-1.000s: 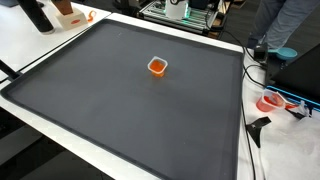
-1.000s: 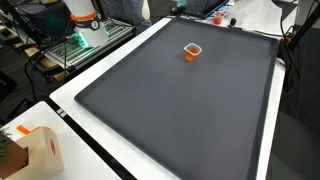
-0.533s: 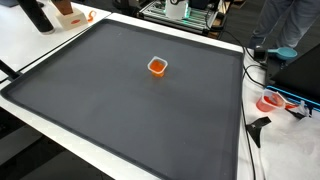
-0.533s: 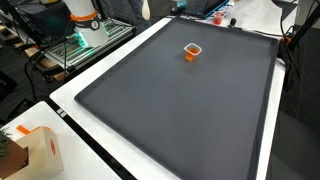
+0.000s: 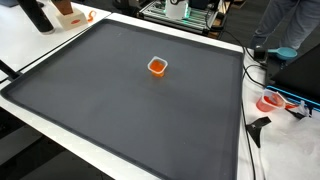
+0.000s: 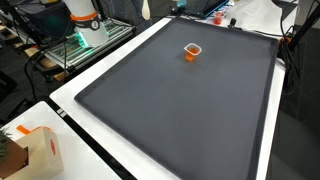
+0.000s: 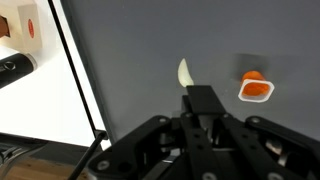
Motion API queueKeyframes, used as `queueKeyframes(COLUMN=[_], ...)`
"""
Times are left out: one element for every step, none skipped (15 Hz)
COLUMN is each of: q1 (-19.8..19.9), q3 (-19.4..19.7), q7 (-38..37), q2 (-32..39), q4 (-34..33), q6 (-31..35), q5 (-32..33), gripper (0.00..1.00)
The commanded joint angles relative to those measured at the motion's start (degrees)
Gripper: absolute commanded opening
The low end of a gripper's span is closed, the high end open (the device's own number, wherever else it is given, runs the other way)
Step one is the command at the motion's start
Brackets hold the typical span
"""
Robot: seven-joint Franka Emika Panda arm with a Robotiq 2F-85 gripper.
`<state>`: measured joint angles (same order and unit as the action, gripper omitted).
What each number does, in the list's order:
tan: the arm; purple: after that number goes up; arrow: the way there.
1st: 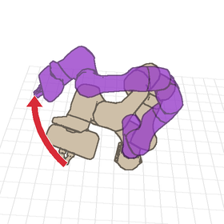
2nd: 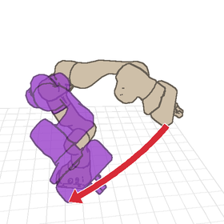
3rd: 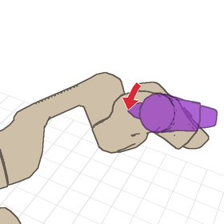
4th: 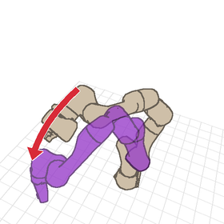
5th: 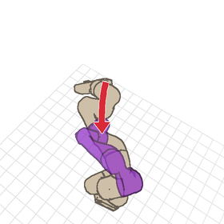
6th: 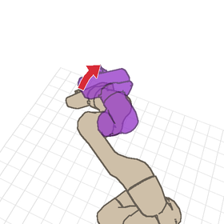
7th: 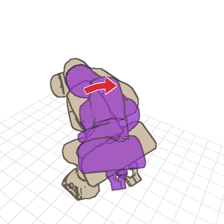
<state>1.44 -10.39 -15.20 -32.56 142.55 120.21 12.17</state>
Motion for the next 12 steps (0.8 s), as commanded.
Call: queueKeyframes(q1=[-1.1,-1.1,-1.4,-1.5,-1.8,-2.2,-2.4,-2.9,-3.6,-4.2,-4.8,-5.7], q3=[1.2,1.8,3.2,4.1,5.3,6.5,7.5,8.8,10.1,11.3,12.4,13.8], q7=[0.7,1.2,2.1,2.6,3.7,4.8,6.2,8.0,10.1,12.1,14.2,17.1], q2=[0.6,1.2,2.3,3.2,4.4,5.6,6.9,8.4,9.9,11.5,13.0,14.8], q4=[-0.2,-0.3,-0.6,-0.7,-0.9,-1.0,-1.1,-1.4,-1.6,-1.9,-2.3,-2.9], q6=[0.5,1.6,4.0,6.3,9.0,11.3,13.8,15.9,17.8,19.4,20.5,21.4], q5=[-0.8,-1.5,-3.1,-4.4,-6.3,-8.3,-10.1,-12.7,-15.4,-18.1,-20.7,-24.3], gripper=[0.03,0.03,0.03,0.03,0.03,0.03,0.03,0.03,0.03,0.03,0.03,0.03])
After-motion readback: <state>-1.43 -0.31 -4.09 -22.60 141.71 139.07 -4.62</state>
